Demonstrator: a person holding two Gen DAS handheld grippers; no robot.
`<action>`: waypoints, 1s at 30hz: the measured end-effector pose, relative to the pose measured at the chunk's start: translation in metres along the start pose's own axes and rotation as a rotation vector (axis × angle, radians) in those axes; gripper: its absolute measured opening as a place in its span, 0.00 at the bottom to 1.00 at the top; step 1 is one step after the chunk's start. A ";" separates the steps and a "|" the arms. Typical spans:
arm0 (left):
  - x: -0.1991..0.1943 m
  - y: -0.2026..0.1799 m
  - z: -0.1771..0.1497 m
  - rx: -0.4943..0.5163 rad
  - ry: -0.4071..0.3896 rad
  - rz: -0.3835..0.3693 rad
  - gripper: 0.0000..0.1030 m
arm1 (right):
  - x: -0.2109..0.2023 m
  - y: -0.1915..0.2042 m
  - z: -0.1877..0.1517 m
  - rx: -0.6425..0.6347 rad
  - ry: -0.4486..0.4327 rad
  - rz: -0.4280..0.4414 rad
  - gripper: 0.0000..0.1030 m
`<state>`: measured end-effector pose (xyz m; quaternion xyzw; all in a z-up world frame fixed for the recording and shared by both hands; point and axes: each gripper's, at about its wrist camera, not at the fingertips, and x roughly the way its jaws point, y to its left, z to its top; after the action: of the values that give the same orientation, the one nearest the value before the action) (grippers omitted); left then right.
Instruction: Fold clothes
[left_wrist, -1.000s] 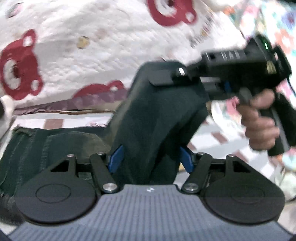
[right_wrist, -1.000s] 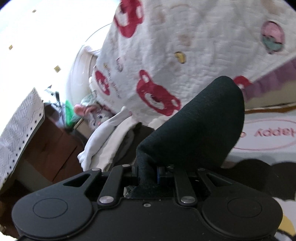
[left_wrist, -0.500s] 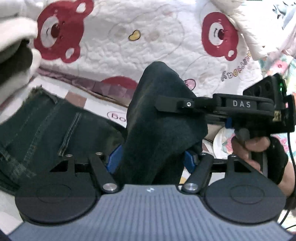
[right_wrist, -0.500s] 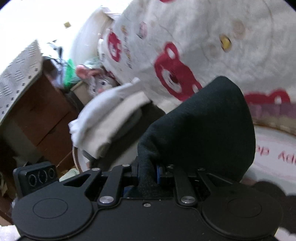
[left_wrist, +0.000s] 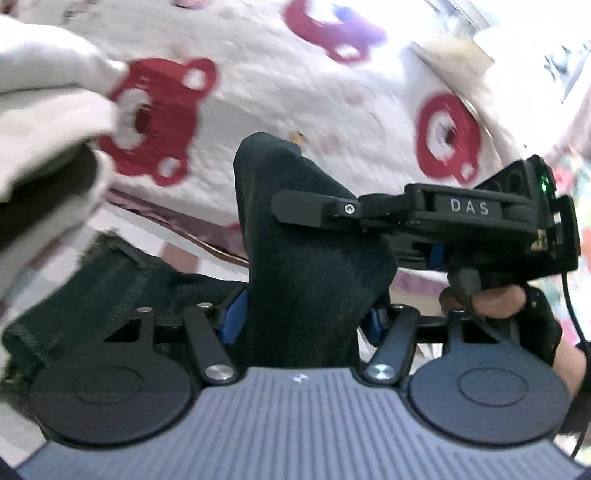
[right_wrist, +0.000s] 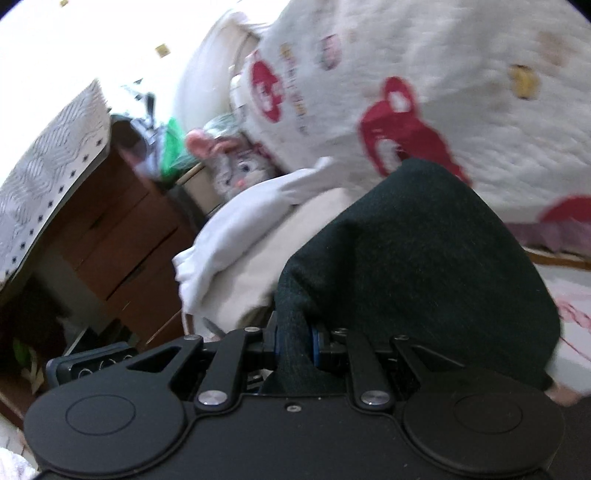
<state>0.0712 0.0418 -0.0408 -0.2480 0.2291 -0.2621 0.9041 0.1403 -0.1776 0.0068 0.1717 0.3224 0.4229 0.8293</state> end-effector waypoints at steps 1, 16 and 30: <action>-0.004 0.008 0.002 -0.022 -0.007 0.017 0.59 | 0.012 0.003 0.004 -0.015 0.017 0.013 0.18; -0.010 0.063 0.004 -0.129 -0.045 0.098 0.60 | 0.102 0.012 0.001 -0.063 0.119 -0.025 0.18; -0.013 0.121 -0.009 -0.412 0.080 0.199 0.63 | 0.104 -0.033 0.001 0.196 -0.002 -0.064 0.38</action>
<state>0.1001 0.1359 -0.1129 -0.3927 0.3369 -0.1290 0.8459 0.2060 -0.1119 -0.0511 0.2421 0.3667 0.3625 0.8219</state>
